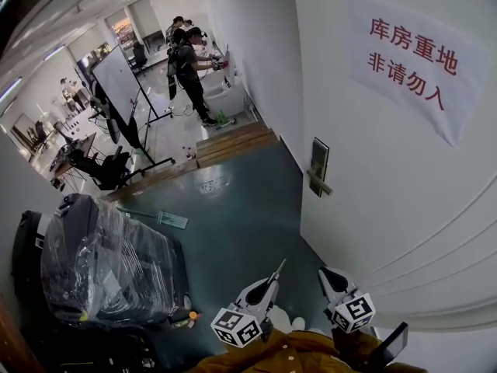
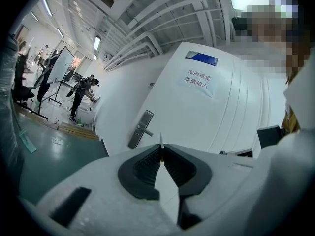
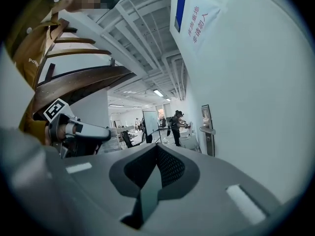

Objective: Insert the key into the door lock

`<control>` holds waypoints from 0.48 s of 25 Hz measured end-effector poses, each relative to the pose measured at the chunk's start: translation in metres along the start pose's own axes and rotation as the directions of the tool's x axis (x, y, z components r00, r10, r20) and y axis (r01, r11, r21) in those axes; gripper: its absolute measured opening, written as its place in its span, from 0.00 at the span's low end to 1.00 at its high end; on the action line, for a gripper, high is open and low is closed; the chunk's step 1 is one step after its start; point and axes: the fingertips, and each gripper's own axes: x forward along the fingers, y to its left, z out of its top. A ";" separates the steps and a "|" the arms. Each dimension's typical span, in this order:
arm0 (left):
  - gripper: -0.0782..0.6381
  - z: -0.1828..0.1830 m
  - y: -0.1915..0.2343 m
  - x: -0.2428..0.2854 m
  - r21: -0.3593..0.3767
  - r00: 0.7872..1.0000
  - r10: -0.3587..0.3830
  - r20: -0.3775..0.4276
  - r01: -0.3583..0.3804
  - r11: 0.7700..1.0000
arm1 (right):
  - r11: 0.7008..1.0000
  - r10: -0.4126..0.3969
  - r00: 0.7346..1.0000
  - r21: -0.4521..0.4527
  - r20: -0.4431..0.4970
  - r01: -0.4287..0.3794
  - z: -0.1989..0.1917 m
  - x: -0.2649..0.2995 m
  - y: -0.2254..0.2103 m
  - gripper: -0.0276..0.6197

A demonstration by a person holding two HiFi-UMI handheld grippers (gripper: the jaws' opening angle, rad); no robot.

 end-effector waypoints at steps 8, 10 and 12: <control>0.15 0.023 0.038 0.072 -0.014 0.999 -0.050 -0.016 0.050 0.999 | 0.999 -0.034 0.999 -0.004 -0.040 0.034 0.001 0.049 -0.053 0.05; 0.15 0.032 0.053 0.092 -0.021 0.998 -0.065 -0.022 0.065 0.998 | 0.998 -0.055 0.998 -0.029 -0.037 0.054 0.009 0.067 -0.067 0.05; 0.15 0.038 0.068 0.110 -0.034 0.996 -0.081 -0.039 0.080 0.996 | 0.995 -0.080 0.995 -0.059 -0.051 0.077 0.013 0.085 -0.081 0.05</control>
